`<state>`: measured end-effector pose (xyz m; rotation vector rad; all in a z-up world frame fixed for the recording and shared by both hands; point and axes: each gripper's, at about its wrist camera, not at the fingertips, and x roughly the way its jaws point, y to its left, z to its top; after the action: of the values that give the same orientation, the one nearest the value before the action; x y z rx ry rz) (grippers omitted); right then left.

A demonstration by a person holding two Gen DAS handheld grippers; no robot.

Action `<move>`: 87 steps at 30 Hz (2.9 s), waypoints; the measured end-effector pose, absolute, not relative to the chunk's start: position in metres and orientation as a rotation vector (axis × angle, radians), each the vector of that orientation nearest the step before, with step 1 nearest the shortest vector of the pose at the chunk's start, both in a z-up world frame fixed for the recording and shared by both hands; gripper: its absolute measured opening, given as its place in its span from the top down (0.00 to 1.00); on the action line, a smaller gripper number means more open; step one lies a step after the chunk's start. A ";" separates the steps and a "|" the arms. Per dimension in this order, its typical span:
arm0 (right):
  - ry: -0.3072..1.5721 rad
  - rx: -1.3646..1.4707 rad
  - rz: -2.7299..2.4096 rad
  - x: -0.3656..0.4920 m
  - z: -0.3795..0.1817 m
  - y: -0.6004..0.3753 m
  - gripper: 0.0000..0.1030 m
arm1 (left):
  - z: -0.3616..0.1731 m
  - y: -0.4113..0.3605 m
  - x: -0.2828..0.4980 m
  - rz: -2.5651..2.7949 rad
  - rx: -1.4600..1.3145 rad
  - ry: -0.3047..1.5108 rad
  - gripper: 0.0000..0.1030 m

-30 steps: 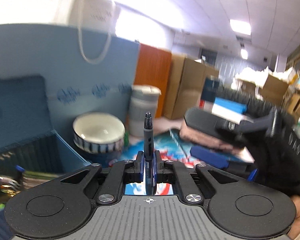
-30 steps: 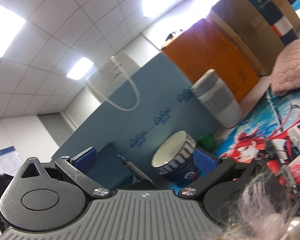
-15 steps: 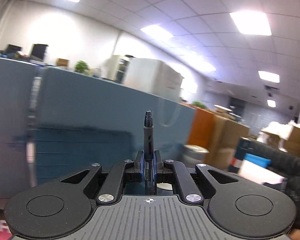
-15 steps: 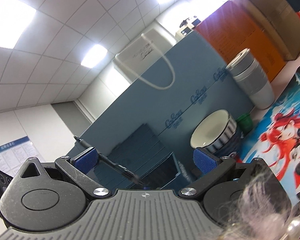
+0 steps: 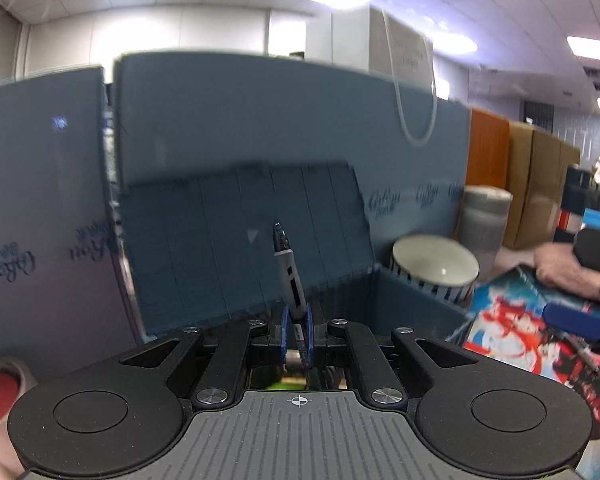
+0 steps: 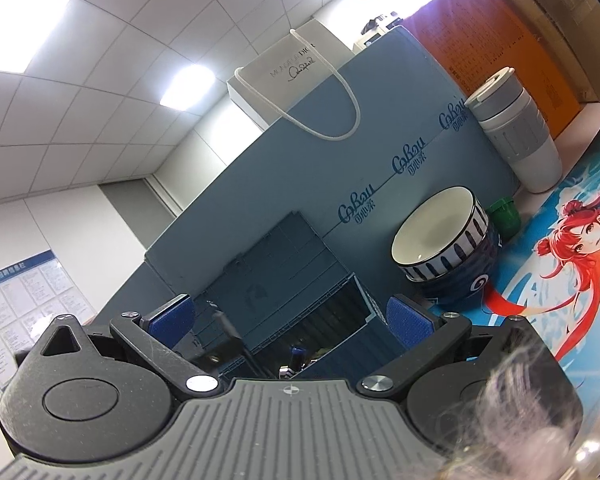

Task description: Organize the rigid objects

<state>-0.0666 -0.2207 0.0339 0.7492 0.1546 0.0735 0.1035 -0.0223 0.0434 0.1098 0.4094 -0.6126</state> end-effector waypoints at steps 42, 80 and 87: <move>0.010 0.331 -0.211 -0.065 0.029 -0.133 0.00 | 0.040 0.062 0.035 -0.610 -0.117 0.151 0.08; -0.095 0.042 -0.363 -0.072 0.001 -0.109 0.00 | 0.001 0.047 0.005 -0.408 -0.088 -0.125 0.00; -0.089 0.053 -0.359 -0.071 0.002 -0.111 0.00 | 0.001 0.047 0.003 -0.386 -0.081 -0.136 0.00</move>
<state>-0.0712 -0.1108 0.0018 0.0532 -0.0891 -0.3589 0.0032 0.0470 0.0008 -0.0814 -0.1361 -0.3862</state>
